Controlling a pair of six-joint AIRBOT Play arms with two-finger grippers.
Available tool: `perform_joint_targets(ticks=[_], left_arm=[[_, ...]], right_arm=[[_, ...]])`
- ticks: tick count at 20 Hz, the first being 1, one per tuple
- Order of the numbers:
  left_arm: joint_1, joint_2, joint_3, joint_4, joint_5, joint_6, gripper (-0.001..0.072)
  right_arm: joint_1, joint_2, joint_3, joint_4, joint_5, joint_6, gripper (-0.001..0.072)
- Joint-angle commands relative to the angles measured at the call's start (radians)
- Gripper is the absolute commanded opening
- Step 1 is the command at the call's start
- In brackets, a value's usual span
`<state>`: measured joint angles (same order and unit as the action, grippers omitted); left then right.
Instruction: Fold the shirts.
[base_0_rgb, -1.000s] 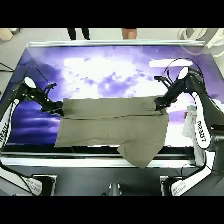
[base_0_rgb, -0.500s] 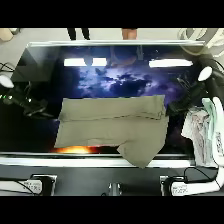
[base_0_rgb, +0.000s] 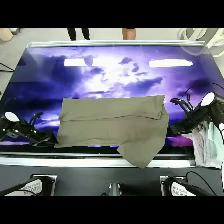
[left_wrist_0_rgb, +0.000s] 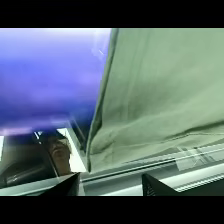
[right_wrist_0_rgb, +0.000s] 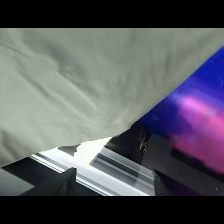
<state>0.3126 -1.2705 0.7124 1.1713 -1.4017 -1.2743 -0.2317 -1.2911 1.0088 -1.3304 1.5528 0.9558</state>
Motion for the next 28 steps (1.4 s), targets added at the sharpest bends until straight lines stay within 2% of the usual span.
perform_joint_targets(ticks=[1, 5, 8, 9, 12, 17, 24, 25, 27, 28], left_arm=[[-0.025, 0.013, -0.06, -0.011, 0.079, 0.007, 0.0457], [-0.062, 0.013, -0.064, -0.011, 0.159, -0.035, 0.0453], [-0.072, 0.013, -0.064, -0.016, 0.179, -0.049, 0.0055], [-0.073, 0.013, -0.064, -0.023, 0.172, -0.037, 0.0023], [-0.073, 0.014, -0.063, -0.027, 0.162, -0.033, 0.0022], [-0.073, 0.027, -0.063, -0.027, 0.162, -0.015, 0.0022], [-0.073, 0.028, -0.063, -0.05, 0.166, -0.014, 0.0023], [-0.073, 0.028, -0.063, -0.056, 0.166, -0.014, 0.0022], [-0.073, 0.028, -0.063, -0.068, 0.172, -0.01, 0.0022], [-0.073, 0.028, -0.063, -0.074, 0.173, -0.008, 0.0022]], right_arm=[[-0.002, 0.016, -0.027, 0.003, 0.001, -0.008, 0.0477], [-0.002, 0.016, -0.027, 0.0, 0.003, -0.011, 0.0487], [-0.002, 0.019, -0.036, 0.0, 0.004, -0.018, 0.049], [-0.002, 0.035, -0.069, 0.005, 0.0, -0.018, 0.0501], [-0.002, 0.117, -0.259, 0.13, -0.043, -0.069, 0.0561], [-0.002, 0.131, -0.454, 0.277, -0.223, -0.051, 0.0545], [-0.002, 0.13, -0.498, 0.269, -0.303, -0.013, 0.0526], [-0.002, 0.13, -0.498, 0.269, -0.309, -0.006, 0.0497], [-0.002, 0.13, -0.499, 0.269, -0.322, 0.002, 0.0484], [-0.002, 0.13, -0.501, 0.268, -0.326, 0.011, 0.0415]])
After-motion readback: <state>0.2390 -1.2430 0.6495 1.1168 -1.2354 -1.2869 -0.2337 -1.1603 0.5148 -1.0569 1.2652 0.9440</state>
